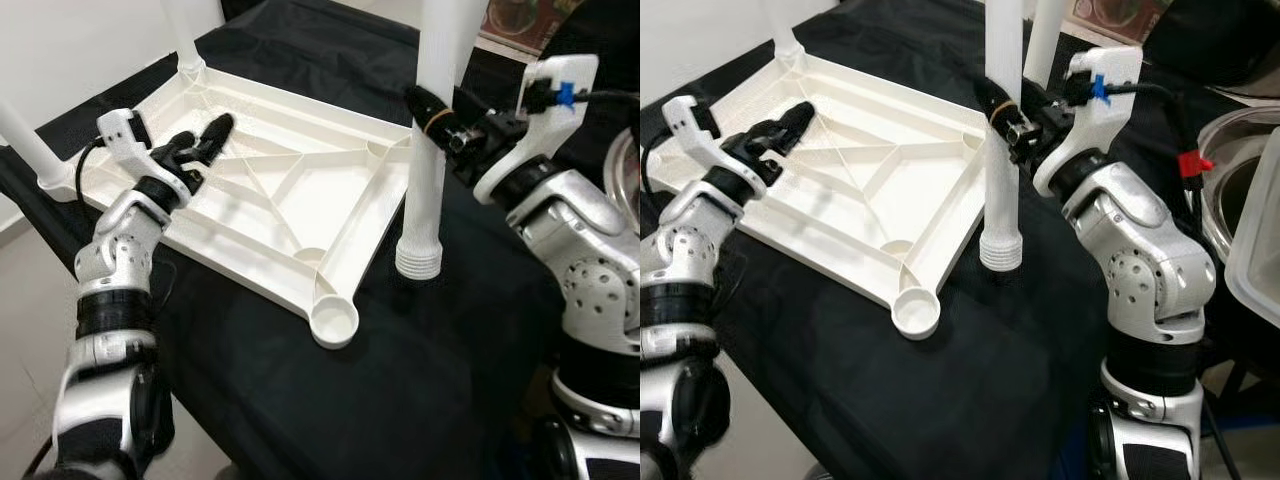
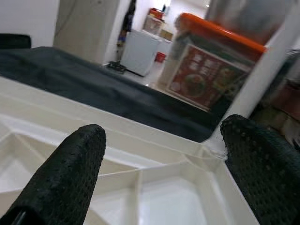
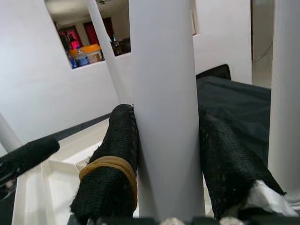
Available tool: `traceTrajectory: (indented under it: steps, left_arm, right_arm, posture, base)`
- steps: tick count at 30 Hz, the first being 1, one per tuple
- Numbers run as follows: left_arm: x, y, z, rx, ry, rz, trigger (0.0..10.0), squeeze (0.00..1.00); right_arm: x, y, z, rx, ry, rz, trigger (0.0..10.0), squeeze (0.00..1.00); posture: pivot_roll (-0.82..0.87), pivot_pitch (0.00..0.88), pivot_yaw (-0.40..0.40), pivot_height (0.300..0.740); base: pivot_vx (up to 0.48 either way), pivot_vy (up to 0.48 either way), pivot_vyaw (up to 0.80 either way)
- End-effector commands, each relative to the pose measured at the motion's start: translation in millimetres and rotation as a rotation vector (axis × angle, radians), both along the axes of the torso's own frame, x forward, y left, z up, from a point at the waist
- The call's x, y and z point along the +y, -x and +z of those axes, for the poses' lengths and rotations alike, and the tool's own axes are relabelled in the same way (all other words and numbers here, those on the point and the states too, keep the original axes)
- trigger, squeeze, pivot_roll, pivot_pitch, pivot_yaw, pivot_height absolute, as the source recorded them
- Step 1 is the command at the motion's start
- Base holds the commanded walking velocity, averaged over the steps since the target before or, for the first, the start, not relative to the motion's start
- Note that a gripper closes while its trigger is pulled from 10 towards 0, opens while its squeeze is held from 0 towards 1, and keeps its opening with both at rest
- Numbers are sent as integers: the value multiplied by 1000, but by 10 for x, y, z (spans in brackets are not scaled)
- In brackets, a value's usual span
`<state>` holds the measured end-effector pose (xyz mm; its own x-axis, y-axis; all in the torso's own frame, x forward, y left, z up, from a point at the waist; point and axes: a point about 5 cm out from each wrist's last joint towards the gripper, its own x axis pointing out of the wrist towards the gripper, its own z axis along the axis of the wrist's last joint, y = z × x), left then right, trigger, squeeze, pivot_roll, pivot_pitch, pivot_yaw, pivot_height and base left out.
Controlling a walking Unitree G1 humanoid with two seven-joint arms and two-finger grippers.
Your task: Building children table
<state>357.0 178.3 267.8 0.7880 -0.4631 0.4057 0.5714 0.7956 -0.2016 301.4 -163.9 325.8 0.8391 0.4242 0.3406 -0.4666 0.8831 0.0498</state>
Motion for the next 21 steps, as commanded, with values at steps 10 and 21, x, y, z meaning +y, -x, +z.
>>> traceTrajectory:
  steps: [10, 21]
  left_arm:
    - [-832, 460, -491, -73, -473, -306, 10000, 0]
    - [-836, 637, -531, -192, -1022, -671, 10000, 0]
  right_arm:
    - [-24, -44, -28, -19, 31, -51, 10000, 0]
    - [-107, -87, -8, -24, 42, -99, 10000, 0]
  posture:
    - [-108, 141, 24, 740]
    - [-114, 132, 29, 740]
  base:
    - [0, 0, 0]
    - [0, 0, 0]
